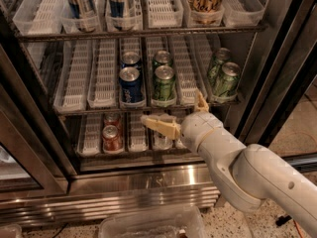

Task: Pick green can from middle shelf of fridge

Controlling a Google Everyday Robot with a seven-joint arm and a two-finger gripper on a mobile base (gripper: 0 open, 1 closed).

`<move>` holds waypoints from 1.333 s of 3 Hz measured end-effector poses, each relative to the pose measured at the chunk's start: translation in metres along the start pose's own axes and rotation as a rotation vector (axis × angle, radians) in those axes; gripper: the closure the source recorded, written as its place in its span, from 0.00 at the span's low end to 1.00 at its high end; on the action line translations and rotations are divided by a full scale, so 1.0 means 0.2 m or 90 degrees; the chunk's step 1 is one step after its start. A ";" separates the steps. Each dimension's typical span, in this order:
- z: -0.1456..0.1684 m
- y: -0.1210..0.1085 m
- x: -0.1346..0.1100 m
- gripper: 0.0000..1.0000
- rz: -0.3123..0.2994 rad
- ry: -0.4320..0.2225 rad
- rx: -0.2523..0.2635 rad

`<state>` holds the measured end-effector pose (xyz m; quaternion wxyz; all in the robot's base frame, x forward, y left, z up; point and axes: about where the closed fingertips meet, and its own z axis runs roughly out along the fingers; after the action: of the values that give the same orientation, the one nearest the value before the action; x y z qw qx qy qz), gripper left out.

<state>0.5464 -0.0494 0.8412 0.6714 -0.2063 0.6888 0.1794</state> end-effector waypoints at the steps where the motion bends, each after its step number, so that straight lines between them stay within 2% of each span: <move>1: 0.04 0.02 0.10 0.00 -0.021 -0.004 0.033; 2: 0.01 0.01 0.09 0.00 -0.039 -0.006 0.038; 3: 0.01 0.01 0.09 0.00 -0.039 -0.006 0.038; 4: 0.01 0.01 0.09 0.20 -0.039 -0.006 0.038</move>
Offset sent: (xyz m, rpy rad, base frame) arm 0.0053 0.0110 -0.0329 -0.0287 -0.0430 -0.0763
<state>0.5468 -0.0481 0.8224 0.6854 -0.2068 0.6842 0.1389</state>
